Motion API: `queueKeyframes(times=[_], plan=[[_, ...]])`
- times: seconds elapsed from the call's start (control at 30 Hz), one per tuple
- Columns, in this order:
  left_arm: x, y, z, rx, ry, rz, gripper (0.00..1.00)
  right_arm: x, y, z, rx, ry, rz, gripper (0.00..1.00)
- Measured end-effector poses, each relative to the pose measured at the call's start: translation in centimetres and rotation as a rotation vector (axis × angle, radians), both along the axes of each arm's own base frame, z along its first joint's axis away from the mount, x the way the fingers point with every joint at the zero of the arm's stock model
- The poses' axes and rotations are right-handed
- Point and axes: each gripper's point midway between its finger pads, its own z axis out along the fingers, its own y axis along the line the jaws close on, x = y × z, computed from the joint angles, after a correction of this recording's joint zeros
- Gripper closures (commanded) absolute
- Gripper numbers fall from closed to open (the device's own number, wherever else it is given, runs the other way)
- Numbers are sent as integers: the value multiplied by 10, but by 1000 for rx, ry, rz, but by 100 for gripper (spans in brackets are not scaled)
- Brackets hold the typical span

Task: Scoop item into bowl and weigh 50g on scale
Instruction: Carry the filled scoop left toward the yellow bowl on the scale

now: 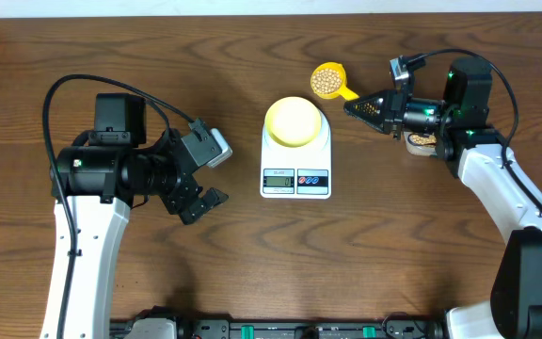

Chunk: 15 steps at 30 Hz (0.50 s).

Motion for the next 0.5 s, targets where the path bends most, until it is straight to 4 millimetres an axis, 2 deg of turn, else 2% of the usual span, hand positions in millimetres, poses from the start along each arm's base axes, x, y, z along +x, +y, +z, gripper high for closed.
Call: queueKeyframes(times=[0.5], plan=[[0, 0, 0, 0, 0, 0, 2, 3, -1, -2, -10, 2, -20, 99]])
